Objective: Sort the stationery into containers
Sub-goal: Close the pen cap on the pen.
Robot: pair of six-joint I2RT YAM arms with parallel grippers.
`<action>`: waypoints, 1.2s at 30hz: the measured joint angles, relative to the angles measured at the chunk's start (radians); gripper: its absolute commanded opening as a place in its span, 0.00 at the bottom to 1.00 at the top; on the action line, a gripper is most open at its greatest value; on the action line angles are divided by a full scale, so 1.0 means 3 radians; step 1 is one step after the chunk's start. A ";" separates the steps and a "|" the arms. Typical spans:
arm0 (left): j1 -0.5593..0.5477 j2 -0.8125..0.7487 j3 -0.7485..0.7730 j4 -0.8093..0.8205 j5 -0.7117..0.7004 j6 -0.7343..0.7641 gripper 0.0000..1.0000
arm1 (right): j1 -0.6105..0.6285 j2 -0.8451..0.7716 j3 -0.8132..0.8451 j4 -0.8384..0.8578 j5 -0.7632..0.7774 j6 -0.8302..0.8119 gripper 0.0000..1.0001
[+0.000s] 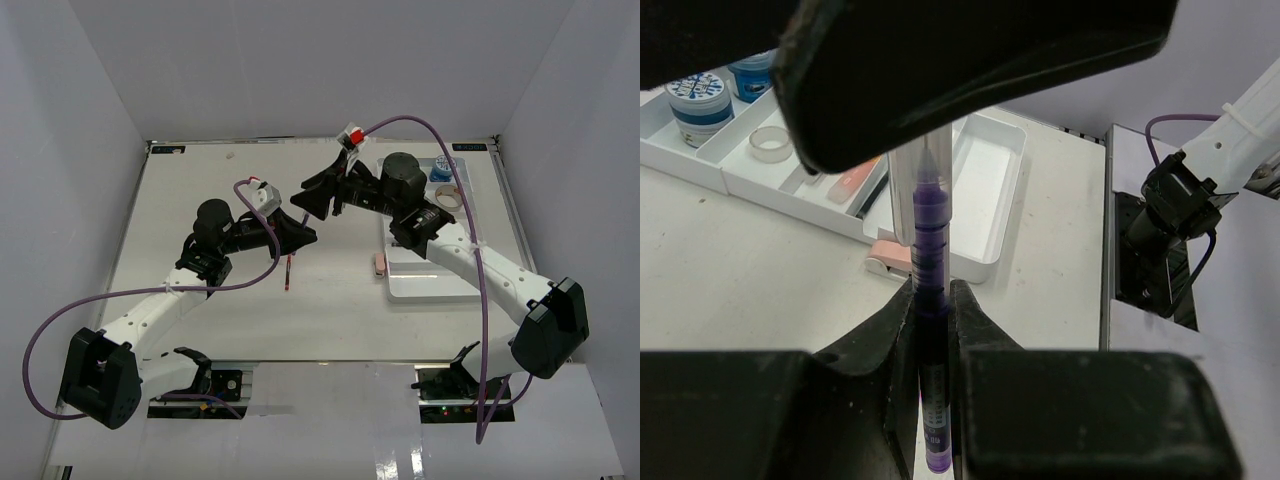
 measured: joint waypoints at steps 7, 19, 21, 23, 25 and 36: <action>0.0000 0.0000 -0.0008 0.0028 -0.0003 -0.0018 0.00 | 0.0047 0.0006 0.0000 0.0000 -0.0003 0.0003 0.51; 0.0000 0.0000 -0.0037 0.0069 -0.0017 -0.0057 0.00 | 0.0094 0.0024 0.0000 0.0008 -0.0001 0.0005 0.34; 0.0000 0.0000 -0.0037 0.0081 -0.0019 -0.0074 0.00 | 0.0100 0.0034 0.0000 0.0008 -0.0003 0.0005 0.32; 0.0000 0.0000 -0.0037 0.0086 -0.0031 -0.0081 0.00 | 0.0108 0.0043 0.0000 0.0001 -0.0003 0.0001 0.28; 0.0000 0.0000 -0.0037 0.0086 -0.0045 -0.0085 0.00 | 0.0114 0.0047 0.0000 -0.0009 -0.0003 0.0001 0.25; 0.0003 0.0000 -0.0036 0.0008 -0.0065 -0.0090 0.00 | 0.0159 0.0051 0.0000 -0.0104 0.0024 -0.0029 0.08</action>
